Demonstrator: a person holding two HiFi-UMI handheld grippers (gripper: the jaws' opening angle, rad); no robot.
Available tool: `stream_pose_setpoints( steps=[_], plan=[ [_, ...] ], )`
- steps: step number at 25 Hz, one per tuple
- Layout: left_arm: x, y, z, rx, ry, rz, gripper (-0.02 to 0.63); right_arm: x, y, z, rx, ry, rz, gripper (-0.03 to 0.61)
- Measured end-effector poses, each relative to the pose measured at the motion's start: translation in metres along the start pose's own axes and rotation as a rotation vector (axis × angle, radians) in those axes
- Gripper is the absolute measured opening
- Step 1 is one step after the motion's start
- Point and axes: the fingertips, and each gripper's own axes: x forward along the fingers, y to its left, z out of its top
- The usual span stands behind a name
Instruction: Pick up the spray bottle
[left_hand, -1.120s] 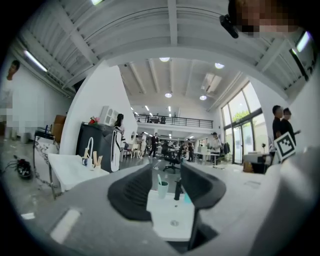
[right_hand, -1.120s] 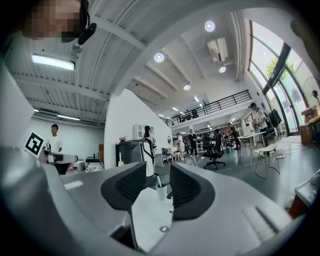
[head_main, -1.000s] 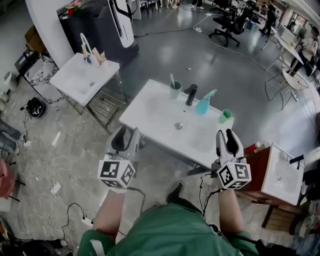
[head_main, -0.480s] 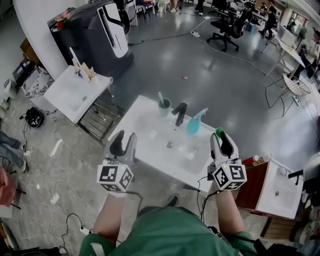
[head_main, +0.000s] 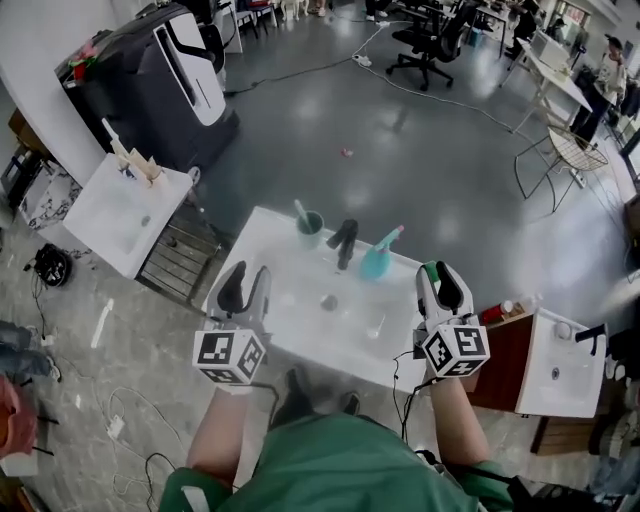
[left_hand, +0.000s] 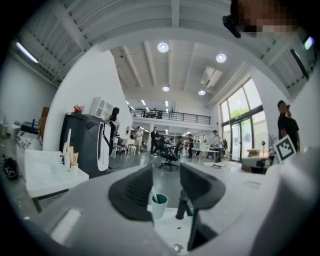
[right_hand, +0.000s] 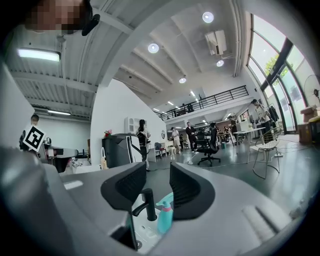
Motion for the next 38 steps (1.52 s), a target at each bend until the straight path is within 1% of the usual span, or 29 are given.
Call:
stream_pose_setpoints(
  steps=[3,8,12,16,19,21,24,32,38],
  plan=[
    [0.028,0.016,-0.005,-0.003,0.023,-0.055,0.17,0.015,0.002,-0.007,0.003,0.02,-0.052,0.149],
    [0.073,0.044,0.0,-0.013,0.035,-0.144,0.17,0.043,0.005,-0.011,-0.004,0.044,-0.144,0.149],
    [0.096,0.058,-0.012,-0.025,0.073,-0.207,0.17,0.052,0.002,-0.022,-0.001,0.064,-0.221,0.148],
    [0.118,0.058,-0.032,-0.021,0.112,-0.254,0.17,0.066,-0.006,-0.032,-0.031,0.081,-0.249,0.149],
    [0.132,0.056,-0.05,-0.022,0.145,-0.262,0.17,0.076,-0.016,-0.05,-0.035,0.114,-0.258,0.148],
    [0.138,0.054,-0.064,-0.026,0.171,-0.254,0.17,0.08,-0.023,-0.066,-0.022,0.144,-0.252,0.149],
    [0.146,0.048,-0.084,-0.035,0.207,-0.24,0.17,0.089,-0.032,-0.087,-0.024,0.188,-0.22,0.149],
    [0.154,0.041,-0.13,-0.04,0.287,-0.195,0.17,0.121,-0.043,-0.137,-0.055,0.271,-0.073,0.149],
    [0.154,0.048,-0.154,-0.055,0.331,-0.162,0.17,0.143,-0.049,-0.171,-0.06,0.332,-0.006,0.149]
  ],
)
